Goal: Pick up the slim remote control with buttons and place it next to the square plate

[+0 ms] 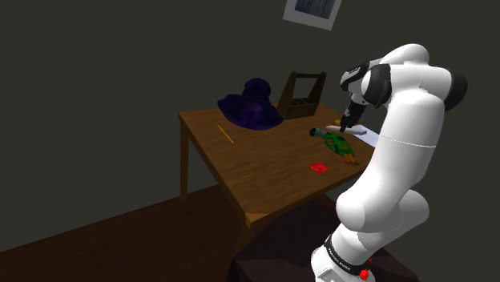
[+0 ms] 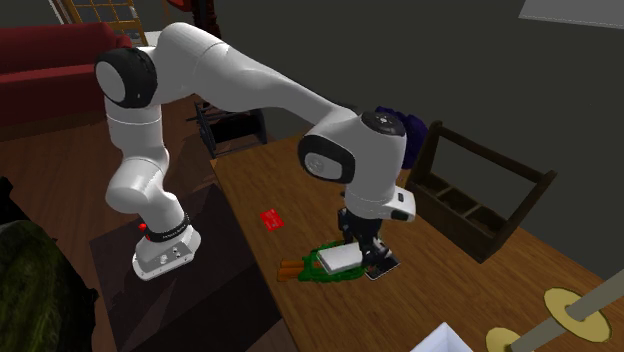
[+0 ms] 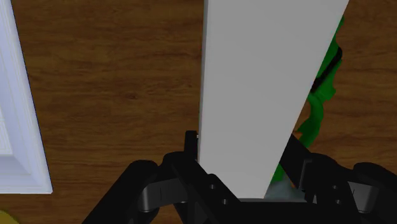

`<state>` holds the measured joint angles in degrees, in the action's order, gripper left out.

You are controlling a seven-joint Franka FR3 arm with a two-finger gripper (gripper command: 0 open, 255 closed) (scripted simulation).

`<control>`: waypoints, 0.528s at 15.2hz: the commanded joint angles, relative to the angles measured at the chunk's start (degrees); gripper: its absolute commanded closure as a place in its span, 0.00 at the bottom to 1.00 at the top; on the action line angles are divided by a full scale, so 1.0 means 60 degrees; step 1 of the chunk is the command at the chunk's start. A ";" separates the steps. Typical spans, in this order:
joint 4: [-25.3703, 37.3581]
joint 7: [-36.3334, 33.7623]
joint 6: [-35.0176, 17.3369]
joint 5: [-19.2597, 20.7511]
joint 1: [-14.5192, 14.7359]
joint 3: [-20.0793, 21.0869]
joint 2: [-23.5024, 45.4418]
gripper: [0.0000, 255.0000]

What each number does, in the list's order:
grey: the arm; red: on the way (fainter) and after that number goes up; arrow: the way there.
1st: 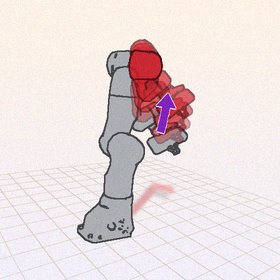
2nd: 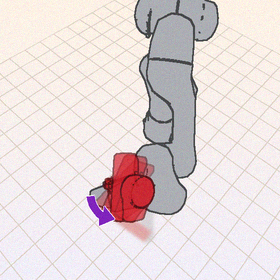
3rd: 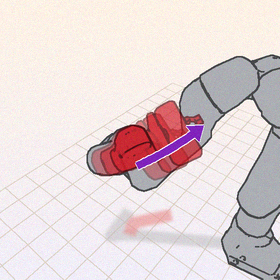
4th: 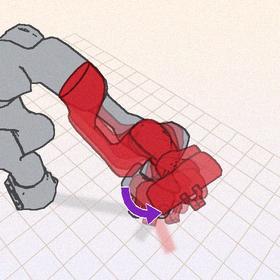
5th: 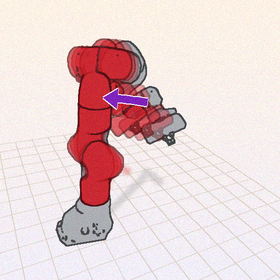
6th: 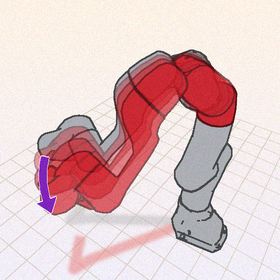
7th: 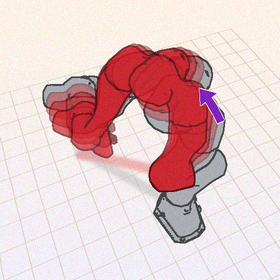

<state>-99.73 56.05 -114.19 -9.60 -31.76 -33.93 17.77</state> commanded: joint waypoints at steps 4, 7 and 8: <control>0.1041 0.1214 0.0360 -0.0515 -0.1056 -0.0149 0.0839 1.00; 0.1854 0.1863 0.0665 -0.0841 -0.1757 -0.0170 0.1441 1.00; 0.2160 0.2067 0.0782 -0.0951 -0.2004 -0.0167 0.1658 1.00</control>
<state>-88.64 67.13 -110.19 -14.58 -42.30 -34.95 26.37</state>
